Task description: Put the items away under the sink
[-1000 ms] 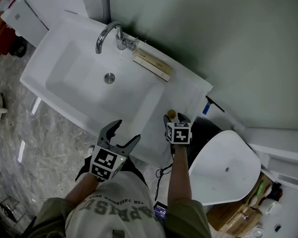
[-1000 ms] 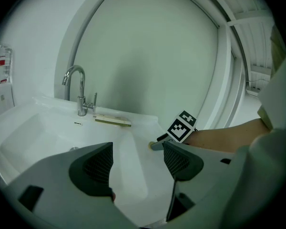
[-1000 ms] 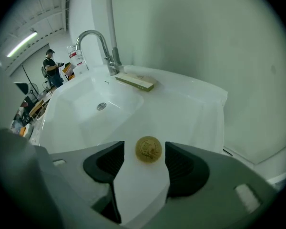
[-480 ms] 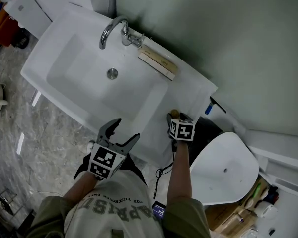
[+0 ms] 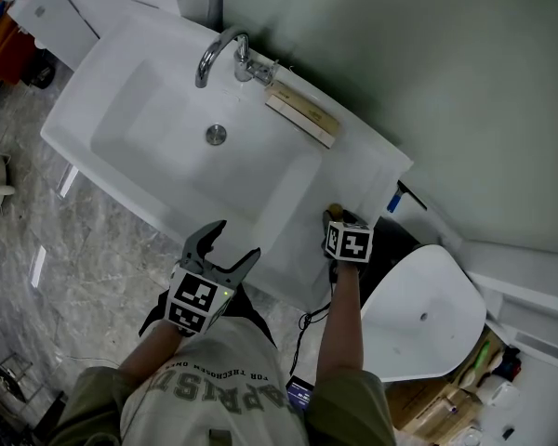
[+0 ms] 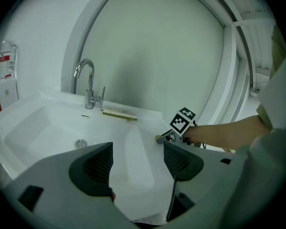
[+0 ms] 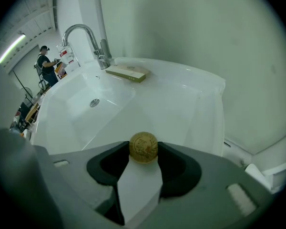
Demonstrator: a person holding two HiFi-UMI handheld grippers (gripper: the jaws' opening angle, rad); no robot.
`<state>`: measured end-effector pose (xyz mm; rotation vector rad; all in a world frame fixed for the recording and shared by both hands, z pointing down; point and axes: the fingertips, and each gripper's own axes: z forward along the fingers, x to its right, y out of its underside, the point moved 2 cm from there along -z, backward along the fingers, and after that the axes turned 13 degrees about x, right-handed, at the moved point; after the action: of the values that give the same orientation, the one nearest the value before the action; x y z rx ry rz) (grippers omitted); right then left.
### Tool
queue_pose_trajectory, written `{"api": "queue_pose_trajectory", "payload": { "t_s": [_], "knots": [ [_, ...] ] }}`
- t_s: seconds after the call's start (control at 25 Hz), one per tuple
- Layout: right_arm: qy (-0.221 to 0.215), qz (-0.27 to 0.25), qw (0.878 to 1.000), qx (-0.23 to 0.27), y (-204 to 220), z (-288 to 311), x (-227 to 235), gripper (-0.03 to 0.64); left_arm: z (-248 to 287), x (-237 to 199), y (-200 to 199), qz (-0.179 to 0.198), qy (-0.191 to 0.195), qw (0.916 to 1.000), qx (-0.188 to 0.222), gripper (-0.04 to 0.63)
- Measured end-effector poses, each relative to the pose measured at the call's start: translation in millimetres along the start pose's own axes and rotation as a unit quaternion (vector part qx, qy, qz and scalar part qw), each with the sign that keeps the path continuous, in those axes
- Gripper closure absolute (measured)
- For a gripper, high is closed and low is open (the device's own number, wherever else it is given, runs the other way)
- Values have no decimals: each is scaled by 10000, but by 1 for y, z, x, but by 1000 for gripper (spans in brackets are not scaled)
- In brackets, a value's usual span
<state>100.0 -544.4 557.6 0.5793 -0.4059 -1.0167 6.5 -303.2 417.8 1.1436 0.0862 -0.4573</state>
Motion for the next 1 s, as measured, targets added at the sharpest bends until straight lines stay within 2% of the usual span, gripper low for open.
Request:
{"api": "queue_pose_trajectory", "payload": {
  "t_s": [0.4, 1.0],
  "knots": [
    [94, 272, 9978, 599, -12, -42, -29, 425, -38, -15, 6, -17, 103, 9999, 66, 278],
    [274, 634, 9891, 1301, 18, -139, -140, 426, -145, -48, 21, 259, 481, 9981, 287, 278]
  ]
}}
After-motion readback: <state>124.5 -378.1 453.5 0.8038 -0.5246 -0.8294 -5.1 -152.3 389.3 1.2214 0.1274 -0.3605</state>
